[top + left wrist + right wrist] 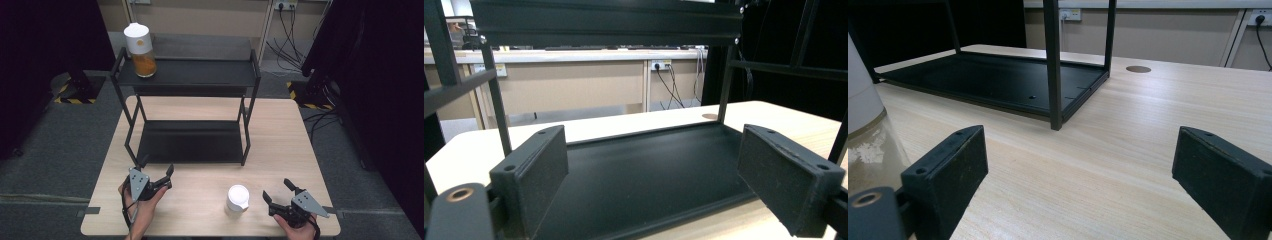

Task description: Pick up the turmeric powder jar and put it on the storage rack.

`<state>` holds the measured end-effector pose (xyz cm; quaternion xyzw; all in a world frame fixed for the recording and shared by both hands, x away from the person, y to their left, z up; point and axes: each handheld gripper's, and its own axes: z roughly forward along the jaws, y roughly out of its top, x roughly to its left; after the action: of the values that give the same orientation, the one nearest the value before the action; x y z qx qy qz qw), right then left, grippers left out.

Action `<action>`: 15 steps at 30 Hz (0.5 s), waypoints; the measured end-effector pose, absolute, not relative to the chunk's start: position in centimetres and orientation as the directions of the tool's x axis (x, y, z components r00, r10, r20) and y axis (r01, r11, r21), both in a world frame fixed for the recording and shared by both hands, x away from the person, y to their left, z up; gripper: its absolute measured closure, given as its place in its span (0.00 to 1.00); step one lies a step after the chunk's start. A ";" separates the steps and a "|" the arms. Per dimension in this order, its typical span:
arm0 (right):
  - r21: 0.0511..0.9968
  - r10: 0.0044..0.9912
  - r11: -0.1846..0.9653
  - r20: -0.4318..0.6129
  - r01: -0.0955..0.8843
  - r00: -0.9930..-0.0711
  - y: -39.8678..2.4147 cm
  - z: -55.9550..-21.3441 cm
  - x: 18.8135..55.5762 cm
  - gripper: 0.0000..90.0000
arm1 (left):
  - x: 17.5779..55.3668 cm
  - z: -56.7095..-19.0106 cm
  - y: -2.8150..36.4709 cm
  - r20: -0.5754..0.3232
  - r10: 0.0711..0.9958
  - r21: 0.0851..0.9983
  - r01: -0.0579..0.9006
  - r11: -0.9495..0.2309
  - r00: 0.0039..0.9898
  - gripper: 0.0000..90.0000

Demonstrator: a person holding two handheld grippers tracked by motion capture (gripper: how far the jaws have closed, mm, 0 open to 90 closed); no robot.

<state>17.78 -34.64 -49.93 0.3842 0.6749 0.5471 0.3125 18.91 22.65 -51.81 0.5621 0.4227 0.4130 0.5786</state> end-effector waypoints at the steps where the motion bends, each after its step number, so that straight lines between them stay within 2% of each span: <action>1: 0.979 0.860 0.107 -0.002 0.176 -0.510 -34.6 -49.9 17.8 0.09 | 18.9 -51.9 22.7 -0.026 0.953 1.000 0.003 0.026 0.302 0.14; 15: 0.979 0.859 0.107 -0.002 0.175 -0.511 -34.7 -50.0 17.8 0.09 | 18.7 -53.4 22.7 -0.044 0.951 0.998 0.052 0.029 0.308 0.14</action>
<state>17.78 -34.68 -49.96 0.3830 0.6751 0.5477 0.3125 18.67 22.68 -53.37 0.5743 0.4364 0.3946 0.5692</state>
